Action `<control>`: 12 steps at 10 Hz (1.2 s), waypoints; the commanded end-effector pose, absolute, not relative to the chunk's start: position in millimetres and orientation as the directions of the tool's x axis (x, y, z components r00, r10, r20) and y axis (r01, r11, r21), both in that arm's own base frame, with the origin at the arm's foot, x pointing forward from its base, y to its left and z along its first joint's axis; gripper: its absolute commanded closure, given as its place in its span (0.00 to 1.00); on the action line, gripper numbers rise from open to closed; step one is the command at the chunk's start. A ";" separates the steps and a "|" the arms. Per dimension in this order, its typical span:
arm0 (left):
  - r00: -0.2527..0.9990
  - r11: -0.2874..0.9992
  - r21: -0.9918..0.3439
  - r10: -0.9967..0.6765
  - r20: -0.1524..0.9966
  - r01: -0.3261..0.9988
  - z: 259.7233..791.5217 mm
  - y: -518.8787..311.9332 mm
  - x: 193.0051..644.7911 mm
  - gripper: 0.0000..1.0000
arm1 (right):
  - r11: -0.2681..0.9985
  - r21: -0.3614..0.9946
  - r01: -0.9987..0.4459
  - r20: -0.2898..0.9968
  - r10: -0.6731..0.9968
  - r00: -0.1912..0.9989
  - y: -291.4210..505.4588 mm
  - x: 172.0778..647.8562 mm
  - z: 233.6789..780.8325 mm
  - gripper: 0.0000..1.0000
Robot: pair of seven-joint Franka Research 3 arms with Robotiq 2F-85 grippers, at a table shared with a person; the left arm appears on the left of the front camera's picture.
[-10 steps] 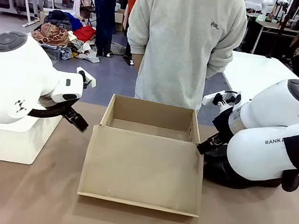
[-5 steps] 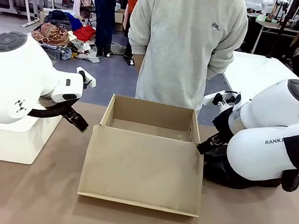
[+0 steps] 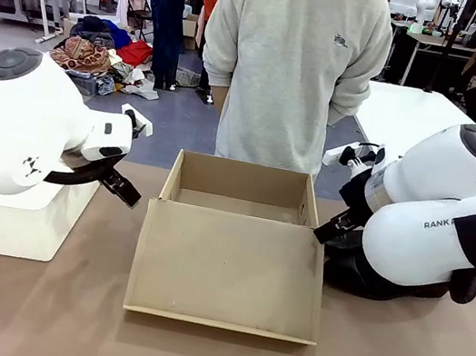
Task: Pack the shoes into the box.
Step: Place one shoe of the Shoes into the Shoes Box.
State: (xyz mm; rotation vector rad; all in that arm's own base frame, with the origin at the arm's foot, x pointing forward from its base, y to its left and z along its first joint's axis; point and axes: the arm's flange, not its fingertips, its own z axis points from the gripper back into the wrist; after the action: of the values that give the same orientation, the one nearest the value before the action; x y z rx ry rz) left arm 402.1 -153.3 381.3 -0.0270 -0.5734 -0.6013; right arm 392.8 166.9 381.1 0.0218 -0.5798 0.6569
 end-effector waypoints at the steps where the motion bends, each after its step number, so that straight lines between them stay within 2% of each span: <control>1: 0.660 0.824 0.159 -0.537 0.525 0.544 407.3 -153.4 389.3 0.00 | 0.804 -0.160 -0.573 0.533 0.559 0.635 165.4 383.3 414.9 0.00; 5: 0.646 0.804 0.150 -0.560 0.519 0.576 455.3 -157.7 373.3 0.00 | 0.763 -0.180 -0.621 0.538 0.605 0.588 168.4 362.0 461.0 0.00; 8: 0.616 0.777 0.191 -0.601 0.510 0.599 491.3 -155.7 357.5 0.00 | 0.733 -0.206 -0.648 0.534 0.639 0.553 170.6 349.3 481.1 0.00; 12: 0.425 0.594 0.216 -0.742 0.518 0.775 533.1 -138.6 356.6 0.00 | 0.617 -0.176 -0.767 0.587 0.691 0.421 157.9 341.5 510.5 0.00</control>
State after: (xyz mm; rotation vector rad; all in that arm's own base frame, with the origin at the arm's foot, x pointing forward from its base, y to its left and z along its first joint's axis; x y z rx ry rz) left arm 353.8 -154.8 522.4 -0.0114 -0.6215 -0.8658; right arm 339.9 169.5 497.7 0.0615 -0.6756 0.8376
